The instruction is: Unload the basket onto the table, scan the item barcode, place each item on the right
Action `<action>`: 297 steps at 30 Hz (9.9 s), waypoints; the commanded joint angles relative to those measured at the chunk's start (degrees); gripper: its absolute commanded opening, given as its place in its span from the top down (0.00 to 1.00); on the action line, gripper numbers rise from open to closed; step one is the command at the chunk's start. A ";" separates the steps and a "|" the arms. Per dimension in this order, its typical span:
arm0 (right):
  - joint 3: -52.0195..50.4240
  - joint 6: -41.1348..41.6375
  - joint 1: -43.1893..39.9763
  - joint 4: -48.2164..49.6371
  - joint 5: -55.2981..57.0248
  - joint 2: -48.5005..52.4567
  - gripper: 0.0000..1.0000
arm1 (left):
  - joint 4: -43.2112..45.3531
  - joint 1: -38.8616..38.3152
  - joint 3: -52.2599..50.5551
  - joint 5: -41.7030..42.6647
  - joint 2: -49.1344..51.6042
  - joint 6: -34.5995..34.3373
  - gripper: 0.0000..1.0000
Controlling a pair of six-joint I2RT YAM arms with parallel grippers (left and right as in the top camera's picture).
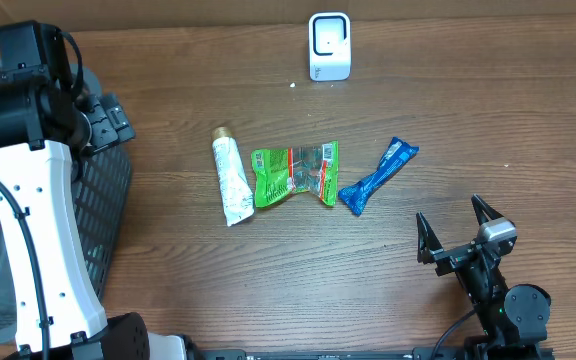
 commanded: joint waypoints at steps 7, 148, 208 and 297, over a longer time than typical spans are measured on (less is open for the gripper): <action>-0.61 0.17 0.26 0.35 0.15 -0.46 0.00 | 0.50 0.44 0.55 -1.38 -0.31 -1.16 0.00; -0.61 0.17 0.26 0.35 0.15 -0.46 0.00 | 24.06 32.44 -42.77 21.81 -9.84 19.87 0.96; -0.61 0.17 0.26 0.35 0.15 -0.46 0.00 | 24.04 26.21 -36.13 21.84 -17.81 17.77 0.00; -0.61 0.17 0.26 0.35 0.15 -0.46 0.00 | 23.08 35.91 -53.37 22.77 1.05 4.52 0.00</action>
